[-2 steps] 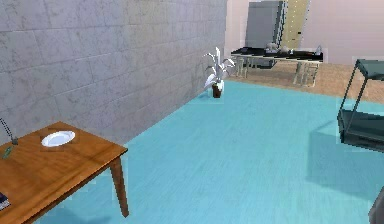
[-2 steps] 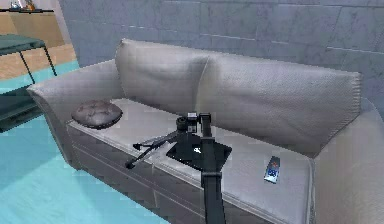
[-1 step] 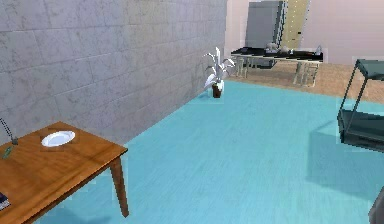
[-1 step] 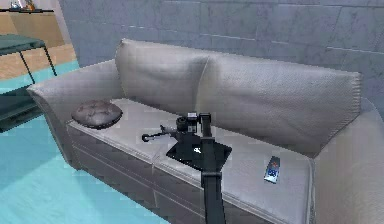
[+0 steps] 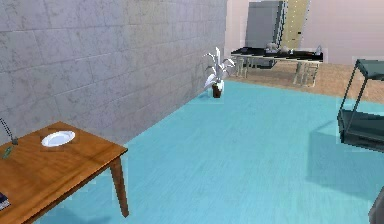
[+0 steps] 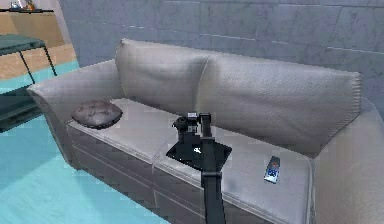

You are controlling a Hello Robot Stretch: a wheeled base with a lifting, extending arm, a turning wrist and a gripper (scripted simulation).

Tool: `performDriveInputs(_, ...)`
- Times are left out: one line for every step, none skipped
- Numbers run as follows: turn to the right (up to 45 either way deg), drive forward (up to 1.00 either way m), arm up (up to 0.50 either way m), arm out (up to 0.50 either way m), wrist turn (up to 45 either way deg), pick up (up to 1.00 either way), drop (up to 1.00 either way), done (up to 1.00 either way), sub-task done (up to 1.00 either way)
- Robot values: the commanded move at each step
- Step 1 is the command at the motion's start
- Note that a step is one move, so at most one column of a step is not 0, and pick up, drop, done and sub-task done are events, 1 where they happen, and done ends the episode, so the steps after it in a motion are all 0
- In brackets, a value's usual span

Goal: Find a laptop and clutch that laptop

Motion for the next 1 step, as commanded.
performDriveInputs(0.0,0.00,0.00,0.00,45.0,0.00,0.00,0.00,0.00)
